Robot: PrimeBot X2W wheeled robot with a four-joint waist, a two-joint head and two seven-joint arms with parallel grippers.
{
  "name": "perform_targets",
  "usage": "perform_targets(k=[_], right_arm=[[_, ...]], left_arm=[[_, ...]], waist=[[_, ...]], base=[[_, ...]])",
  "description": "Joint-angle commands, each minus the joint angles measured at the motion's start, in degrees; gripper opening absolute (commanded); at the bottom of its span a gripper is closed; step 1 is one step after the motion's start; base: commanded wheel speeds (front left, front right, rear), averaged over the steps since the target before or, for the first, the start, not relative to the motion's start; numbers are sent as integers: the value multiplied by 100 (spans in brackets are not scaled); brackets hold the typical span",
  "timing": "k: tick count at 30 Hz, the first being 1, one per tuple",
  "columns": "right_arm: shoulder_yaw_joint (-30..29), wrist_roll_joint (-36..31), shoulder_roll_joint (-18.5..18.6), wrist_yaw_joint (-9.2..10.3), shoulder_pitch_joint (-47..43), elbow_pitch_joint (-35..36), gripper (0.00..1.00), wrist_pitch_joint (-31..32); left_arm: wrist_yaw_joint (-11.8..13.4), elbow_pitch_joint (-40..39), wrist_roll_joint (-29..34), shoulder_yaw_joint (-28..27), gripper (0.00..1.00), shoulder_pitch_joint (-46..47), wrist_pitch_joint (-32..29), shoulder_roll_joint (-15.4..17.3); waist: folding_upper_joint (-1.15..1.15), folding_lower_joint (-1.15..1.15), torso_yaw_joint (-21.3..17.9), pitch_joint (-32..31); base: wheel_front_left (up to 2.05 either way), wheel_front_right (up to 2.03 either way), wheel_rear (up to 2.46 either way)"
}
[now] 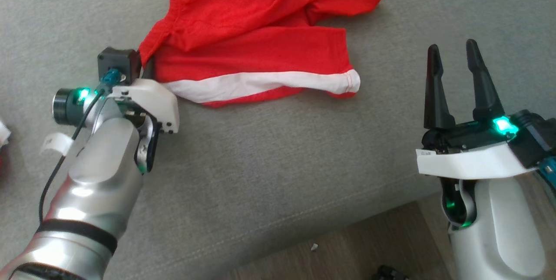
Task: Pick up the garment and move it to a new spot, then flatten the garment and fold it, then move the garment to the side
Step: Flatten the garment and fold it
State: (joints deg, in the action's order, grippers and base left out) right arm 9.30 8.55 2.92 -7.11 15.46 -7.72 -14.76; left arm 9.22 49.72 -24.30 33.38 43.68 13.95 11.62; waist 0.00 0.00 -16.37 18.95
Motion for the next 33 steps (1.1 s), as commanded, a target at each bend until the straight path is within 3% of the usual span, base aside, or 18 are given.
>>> perform_targets(k=[1,4,5,6,7,16,27,33], right_arm=[[118,-85,-4,-37,125,187,100,-24],[130,-122,-4,-37,139,166,100,-24],[129,-132,-4,-37,144,156,100,-24],[129,-132,-4,-37,144,156,100,-24],[125,-141,-4,-37,148,144,100,-24],[11,-287,-4,-37,94,-5,100,-24],[-149,-385,-4,-37,-250,-273,100,-24],[-239,-437,-4,-37,-426,-526,100,-24]], left_arm=[[-37,-20,-8,-143,0,256,37,163],[-85,128,-29,-147,2,333,61,93],[-95,166,-34,-152,45,357,68,67],[-95,166,-34,-152,45,357,68,67],[-104,196,-47,-166,100,375,75,40],[-249,-158,-64,-320,100,251,103,-128],[-213,-2160,77,-1158,100,-1172,104,-88],[-250,-3158,278,-1706,100,-2241,105,-299]], waist=[[0,0,76,39],[0,0,137,54],[0,0,155,55],[0,0,155,55],[0,0,172,51],[0,0,469,-167],[0,0,998,-647],[0,0,1196,-756]], base=[[0,0,0],[0,0,0],[0,0,0],[0,0,0],[0,0,0],[0,0,0],[0,0,0],[0,0,0]])
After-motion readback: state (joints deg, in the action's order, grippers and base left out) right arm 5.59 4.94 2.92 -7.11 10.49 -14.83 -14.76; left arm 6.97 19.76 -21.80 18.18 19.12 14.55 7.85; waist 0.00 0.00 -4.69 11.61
